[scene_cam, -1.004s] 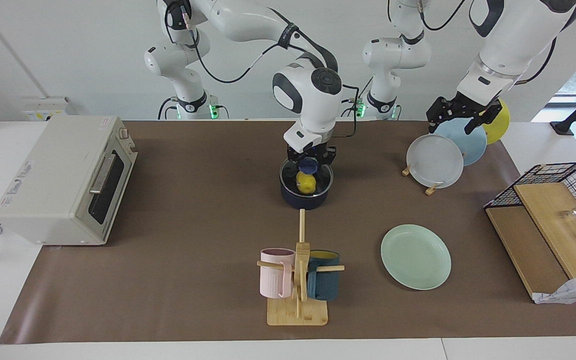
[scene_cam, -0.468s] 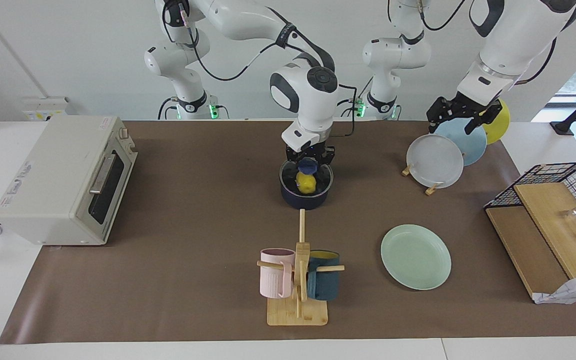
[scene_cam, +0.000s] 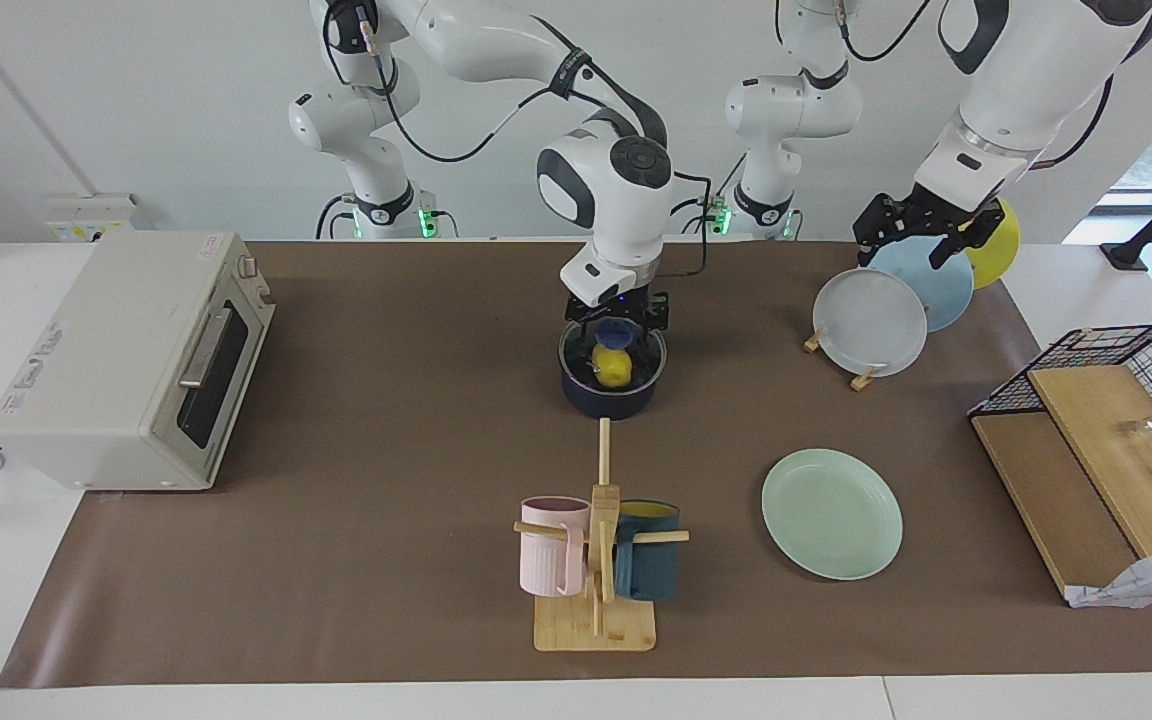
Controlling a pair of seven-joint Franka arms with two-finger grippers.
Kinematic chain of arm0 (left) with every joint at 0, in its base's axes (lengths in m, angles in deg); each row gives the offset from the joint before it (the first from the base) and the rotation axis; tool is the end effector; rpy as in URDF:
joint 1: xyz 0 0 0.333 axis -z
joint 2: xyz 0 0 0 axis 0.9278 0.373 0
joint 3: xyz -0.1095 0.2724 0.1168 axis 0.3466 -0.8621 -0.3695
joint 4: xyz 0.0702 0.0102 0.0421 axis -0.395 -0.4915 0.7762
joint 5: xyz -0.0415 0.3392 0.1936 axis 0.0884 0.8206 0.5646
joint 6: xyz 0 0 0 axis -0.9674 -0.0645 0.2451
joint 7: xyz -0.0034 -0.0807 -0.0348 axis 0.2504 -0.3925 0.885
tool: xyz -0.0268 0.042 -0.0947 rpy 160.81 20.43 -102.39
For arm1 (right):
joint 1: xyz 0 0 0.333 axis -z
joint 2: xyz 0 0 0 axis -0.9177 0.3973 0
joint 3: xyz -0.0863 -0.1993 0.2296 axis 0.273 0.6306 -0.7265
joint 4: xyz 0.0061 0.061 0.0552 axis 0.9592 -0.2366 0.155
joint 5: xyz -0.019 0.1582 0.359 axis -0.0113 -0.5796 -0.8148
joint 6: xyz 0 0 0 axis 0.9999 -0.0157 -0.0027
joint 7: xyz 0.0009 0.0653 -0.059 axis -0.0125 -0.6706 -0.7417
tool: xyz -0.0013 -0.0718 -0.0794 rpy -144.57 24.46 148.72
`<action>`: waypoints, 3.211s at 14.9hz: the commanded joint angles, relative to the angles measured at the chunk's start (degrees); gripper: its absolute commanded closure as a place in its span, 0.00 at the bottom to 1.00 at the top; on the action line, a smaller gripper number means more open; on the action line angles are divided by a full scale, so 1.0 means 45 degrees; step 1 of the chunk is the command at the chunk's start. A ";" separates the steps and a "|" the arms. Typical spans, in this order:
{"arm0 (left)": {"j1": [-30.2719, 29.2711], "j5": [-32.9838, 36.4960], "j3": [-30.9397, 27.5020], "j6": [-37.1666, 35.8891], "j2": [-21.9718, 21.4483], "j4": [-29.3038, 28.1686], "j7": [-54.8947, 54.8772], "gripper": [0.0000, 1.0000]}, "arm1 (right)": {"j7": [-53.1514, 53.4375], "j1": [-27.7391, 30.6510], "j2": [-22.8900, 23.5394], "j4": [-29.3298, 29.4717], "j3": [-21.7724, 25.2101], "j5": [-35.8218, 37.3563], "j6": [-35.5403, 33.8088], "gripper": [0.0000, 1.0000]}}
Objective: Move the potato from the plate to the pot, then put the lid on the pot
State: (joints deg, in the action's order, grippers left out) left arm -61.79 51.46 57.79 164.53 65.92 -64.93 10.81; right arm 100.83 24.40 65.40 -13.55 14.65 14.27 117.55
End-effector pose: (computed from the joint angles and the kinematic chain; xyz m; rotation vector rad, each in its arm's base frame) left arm 0.5286 -0.0720 0.6201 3.1170 -0.1731 -0.1162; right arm 0.5029 0.4361 0.4139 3.1196 -0.2471 -0.0493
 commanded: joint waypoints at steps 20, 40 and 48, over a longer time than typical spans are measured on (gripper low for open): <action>-0.0211 -0.0142 0.0116 0.0019 -0.0173 -0.0200 -0.0018 0.00 | -1.0767 0.7734 -0.4595 0.0631 -0.0084 0.0882 -0.6137 0.00; -0.0211 -0.0142 0.0097 0.0019 -0.0173 -0.0200 -0.0018 0.00 | -1.1085 0.8477 -0.4947 0.0260 0.0541 0.0550 -0.6509 0.00; -0.0211 -0.0142 0.0097 0.0019 -0.0173 -0.0200 -0.0018 0.00 | -1.0949 0.8438 -0.5103 0.0143 0.0482 0.0530 -0.6196 0.00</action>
State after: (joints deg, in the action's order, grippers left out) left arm -61.80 51.46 57.79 164.53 65.92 -64.93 10.81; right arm 52.39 61.71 43.27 -12.27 17.12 17.29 89.04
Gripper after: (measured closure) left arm 0.000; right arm 0.000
